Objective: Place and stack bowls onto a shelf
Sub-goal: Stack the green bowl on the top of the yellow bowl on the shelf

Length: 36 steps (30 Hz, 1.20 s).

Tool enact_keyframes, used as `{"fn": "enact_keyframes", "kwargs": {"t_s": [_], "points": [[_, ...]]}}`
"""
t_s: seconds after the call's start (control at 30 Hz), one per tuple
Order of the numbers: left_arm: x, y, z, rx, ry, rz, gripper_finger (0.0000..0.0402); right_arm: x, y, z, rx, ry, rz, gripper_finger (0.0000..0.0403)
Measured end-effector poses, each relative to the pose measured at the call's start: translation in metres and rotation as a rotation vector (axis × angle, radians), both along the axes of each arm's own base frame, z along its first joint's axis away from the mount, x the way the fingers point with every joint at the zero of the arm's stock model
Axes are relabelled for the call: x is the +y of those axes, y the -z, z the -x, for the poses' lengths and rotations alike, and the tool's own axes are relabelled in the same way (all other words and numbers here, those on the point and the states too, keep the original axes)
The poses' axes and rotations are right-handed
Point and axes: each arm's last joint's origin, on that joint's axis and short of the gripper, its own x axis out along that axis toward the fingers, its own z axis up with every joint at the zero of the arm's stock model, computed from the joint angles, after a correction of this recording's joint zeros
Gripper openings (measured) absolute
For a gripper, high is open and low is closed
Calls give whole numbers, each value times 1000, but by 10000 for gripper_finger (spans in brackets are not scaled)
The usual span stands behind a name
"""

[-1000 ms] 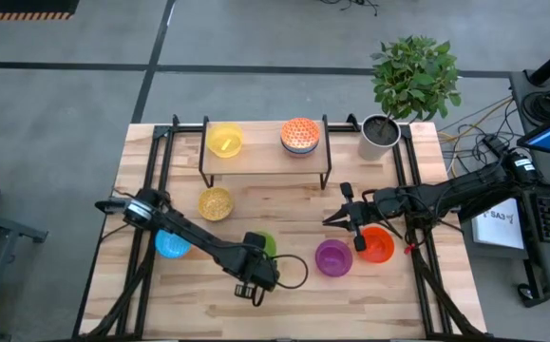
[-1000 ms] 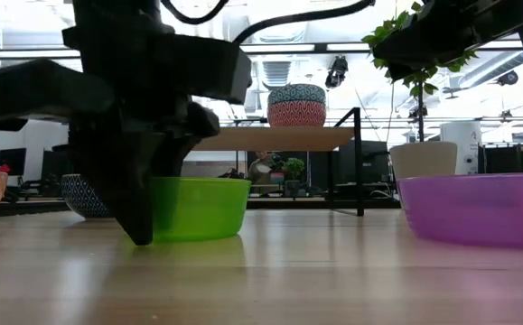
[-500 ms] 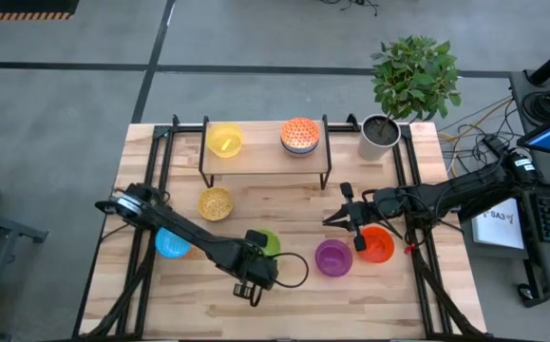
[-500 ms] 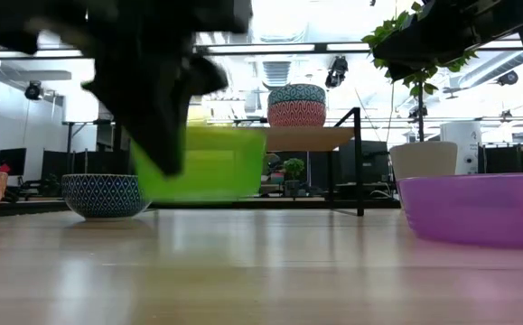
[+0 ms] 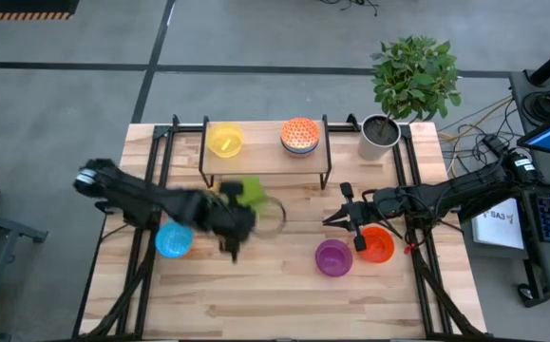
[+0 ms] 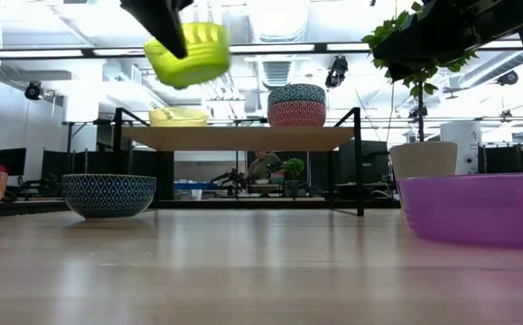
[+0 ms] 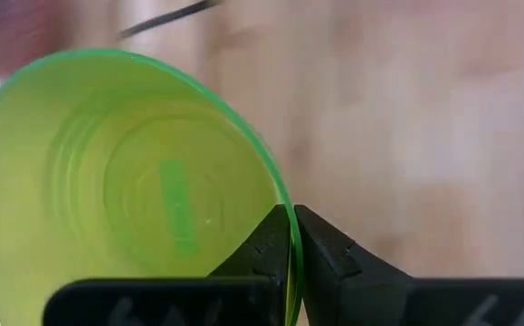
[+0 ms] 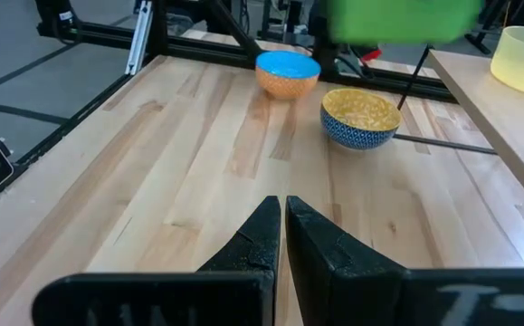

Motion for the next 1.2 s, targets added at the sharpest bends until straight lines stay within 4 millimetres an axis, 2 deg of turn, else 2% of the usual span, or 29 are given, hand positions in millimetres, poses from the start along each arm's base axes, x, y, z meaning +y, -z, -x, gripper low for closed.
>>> {"fn": "enact_keyframes", "kwargs": {"t_s": [0.17, 0.3, 0.37, 0.47, 0.57, 0.77, 1.07, 1.2], "points": [[79, -29, 24, -19, -190, -54, 0, 0, 0, 0, 1, 0, 0, 12], [139, -40, 40, -43, -330, -43, 0, 0, 0, 0, 2, 2, -6, 12], [163, -40, 47, -51, -375, 13, 0, 0, 0, 0, 2, 2, -7, 12], [188, -39, 53, -83, -380, 118, 0, 0, 0, 0, 2, 1, -4, 12], [197, -38, 54, -88, -366, 140, 0, 0, 0, 0, 4, -1, 4, 12], [198, -36, 53, -71, -345, 144, 0, 0, 3, 1, 28, 1, 9, 12], [204, -21, 41, -20, -364, 170, 0, 0, 3, 1, 27, 3, 7, 12], [205, -17, 38, 5, -367, 176, 16, 0, 3, 1, 27, 3, 7, 12]]}}
